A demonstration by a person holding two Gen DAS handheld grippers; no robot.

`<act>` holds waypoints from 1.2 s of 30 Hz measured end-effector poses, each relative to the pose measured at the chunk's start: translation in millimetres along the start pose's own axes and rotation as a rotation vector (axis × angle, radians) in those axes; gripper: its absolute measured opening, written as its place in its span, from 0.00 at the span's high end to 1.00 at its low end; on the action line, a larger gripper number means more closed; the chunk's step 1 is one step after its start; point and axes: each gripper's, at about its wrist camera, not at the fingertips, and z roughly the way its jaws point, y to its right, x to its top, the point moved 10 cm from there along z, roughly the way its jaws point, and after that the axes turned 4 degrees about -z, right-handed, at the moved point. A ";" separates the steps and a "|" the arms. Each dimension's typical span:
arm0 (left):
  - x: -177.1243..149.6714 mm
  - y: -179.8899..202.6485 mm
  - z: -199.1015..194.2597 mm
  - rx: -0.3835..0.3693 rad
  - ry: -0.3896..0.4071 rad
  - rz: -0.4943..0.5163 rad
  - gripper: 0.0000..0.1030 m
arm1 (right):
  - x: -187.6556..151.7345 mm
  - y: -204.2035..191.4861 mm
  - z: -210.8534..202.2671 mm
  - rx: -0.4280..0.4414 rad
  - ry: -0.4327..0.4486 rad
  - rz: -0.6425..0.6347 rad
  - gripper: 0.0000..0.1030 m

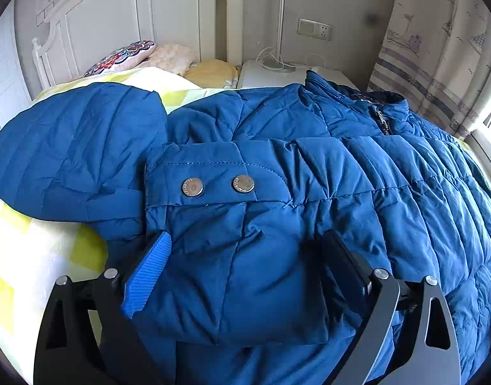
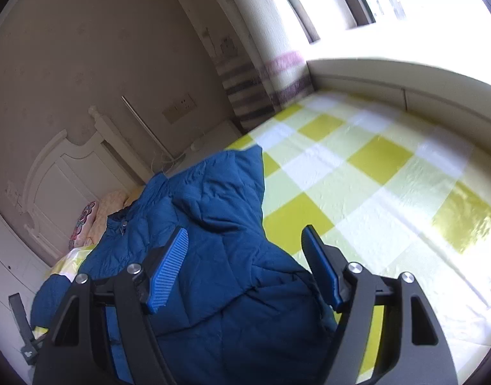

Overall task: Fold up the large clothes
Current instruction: 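Open the right tool and release the folded sleeve on the jacket, then grasp the other sleeve with the left tool and fold it across the front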

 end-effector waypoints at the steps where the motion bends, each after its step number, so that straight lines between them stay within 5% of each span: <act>1: -1.6 2.9 -1.6 0.006 0.002 0.004 0.11 | 1.8 -7.0 -4.3 0.003 0.020 -0.035 0.30; 4: 2.9 7.6 3.4 0.024 0.007 0.021 0.09 | -3.5 -49.9 -6.9 0.048 0.019 -0.247 0.30; 7: -1.7 8.1 0.8 0.012 0.004 0.018 0.08 | -36.3 -83.0 22.9 0.020 -0.180 -0.471 0.30; 8: -1.5 8.0 1.1 0.006 0.005 0.014 0.08 | -57.9 -86.0 41.3 0.001 -0.322 -0.538 0.29; 12: -0.7 6.9 0.3 -0.004 0.007 0.007 0.08 | -53.1 -91.8 48.9 -0.064 -0.425 -0.596 0.29; 18: -1.6 7.3 1.7 0.005 -0.002 0.013 0.07 | 17.9 -138.8 60.4 -0.030 -0.241 -0.564 0.28; 24: -2.4 7.5 1.8 0.003 -0.003 0.015 0.06 | -16.1 -133.5 147.3 -0.116 -0.407 -0.628 0.24; 28: -2.8 6.7 1.2 -0.004 -0.003 0.008 0.06 | -11.0 -129.2 134.5 -0.109 -0.388 -0.559 0.24; 32: -2.5 6.7 1.3 -0.007 -0.004 0.005 0.06 | 16.3 -106.9 111.1 -0.197 -0.252 -0.473 0.20; 36: -2.0 7.1 0.8 -0.013 -0.003 0.002 0.06 | -6.5 -82.4 119.3 -0.197 -0.354 -0.461 0.20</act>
